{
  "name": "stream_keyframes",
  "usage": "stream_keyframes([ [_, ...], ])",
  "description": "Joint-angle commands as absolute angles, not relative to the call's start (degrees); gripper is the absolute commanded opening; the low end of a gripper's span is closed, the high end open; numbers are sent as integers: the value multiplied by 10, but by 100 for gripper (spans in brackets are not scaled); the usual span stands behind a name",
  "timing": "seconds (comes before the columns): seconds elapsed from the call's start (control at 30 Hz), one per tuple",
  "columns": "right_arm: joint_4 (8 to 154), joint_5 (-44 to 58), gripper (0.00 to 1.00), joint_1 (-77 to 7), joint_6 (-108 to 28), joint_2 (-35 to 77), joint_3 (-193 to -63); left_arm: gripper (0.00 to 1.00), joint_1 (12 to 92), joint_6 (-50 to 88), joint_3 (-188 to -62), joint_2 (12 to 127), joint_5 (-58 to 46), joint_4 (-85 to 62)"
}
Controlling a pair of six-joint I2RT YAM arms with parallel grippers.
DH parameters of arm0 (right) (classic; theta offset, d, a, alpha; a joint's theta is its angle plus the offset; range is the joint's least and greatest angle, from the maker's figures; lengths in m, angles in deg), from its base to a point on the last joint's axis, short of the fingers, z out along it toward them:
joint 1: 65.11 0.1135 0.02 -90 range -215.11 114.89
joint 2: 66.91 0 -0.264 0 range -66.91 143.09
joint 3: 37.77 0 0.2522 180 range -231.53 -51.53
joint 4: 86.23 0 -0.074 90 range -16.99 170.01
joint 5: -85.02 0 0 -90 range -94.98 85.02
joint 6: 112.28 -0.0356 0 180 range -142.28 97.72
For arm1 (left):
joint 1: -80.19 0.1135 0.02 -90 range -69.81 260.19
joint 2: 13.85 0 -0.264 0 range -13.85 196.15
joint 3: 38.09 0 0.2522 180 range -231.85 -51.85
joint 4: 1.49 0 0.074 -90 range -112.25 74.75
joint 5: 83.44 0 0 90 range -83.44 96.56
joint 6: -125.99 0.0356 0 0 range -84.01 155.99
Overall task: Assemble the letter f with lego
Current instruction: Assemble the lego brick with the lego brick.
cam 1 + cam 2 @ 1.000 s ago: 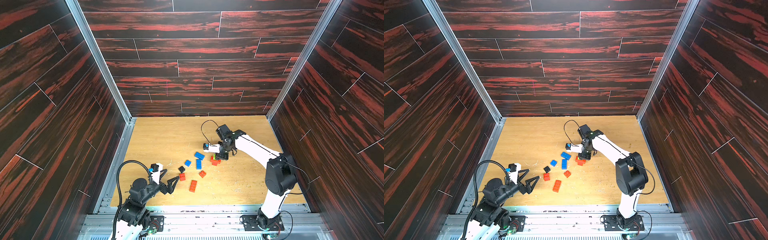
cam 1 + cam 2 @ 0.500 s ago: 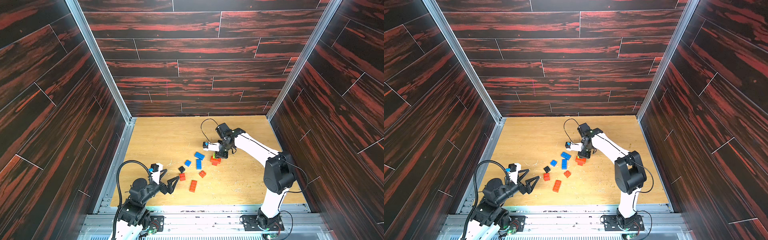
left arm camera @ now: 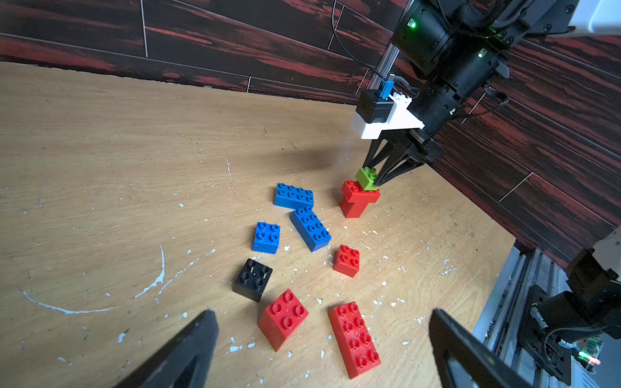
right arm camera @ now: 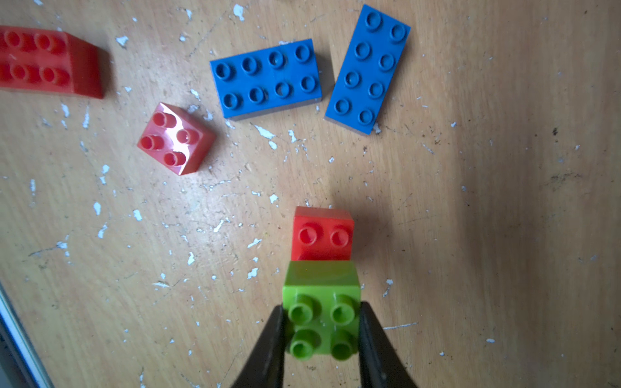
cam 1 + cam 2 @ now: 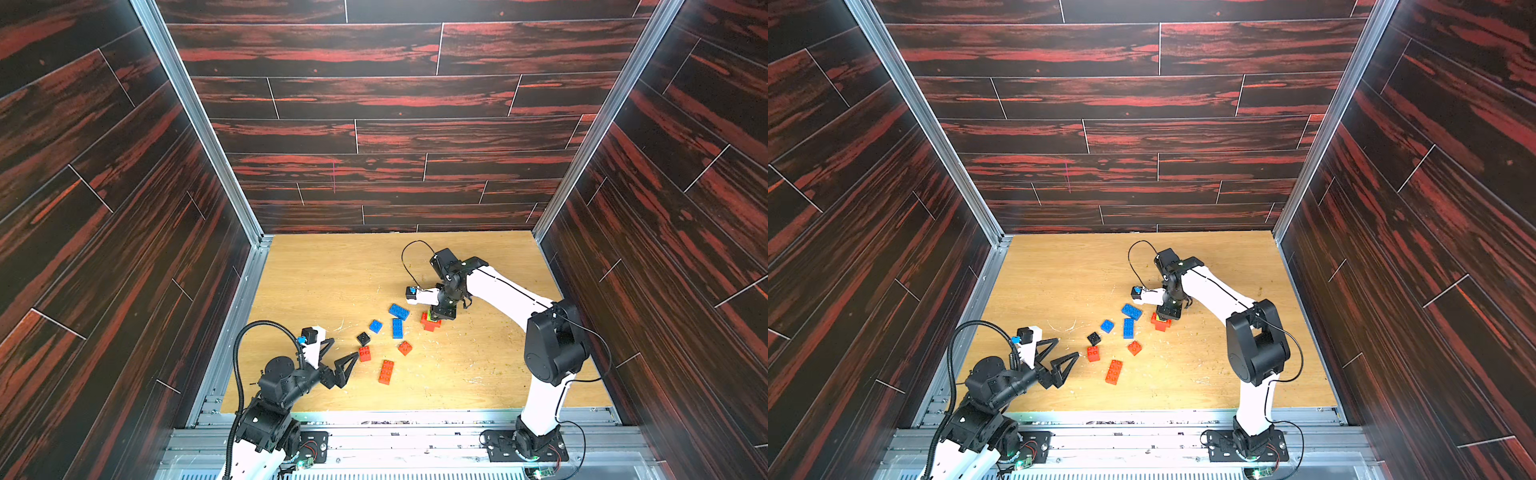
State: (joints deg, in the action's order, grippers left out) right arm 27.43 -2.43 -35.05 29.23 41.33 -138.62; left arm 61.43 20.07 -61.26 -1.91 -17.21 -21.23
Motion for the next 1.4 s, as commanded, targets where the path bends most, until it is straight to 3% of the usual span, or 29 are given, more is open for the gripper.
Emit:
stream_keyframes([
  [0.0,259,-11,26,-352,285,429,-1399,100,613,205,-611,-22,-173,-211],
  [1.37,243,-35,26,-339,256,452,-1420,100,613,205,-610,-19,-171,-210],
])
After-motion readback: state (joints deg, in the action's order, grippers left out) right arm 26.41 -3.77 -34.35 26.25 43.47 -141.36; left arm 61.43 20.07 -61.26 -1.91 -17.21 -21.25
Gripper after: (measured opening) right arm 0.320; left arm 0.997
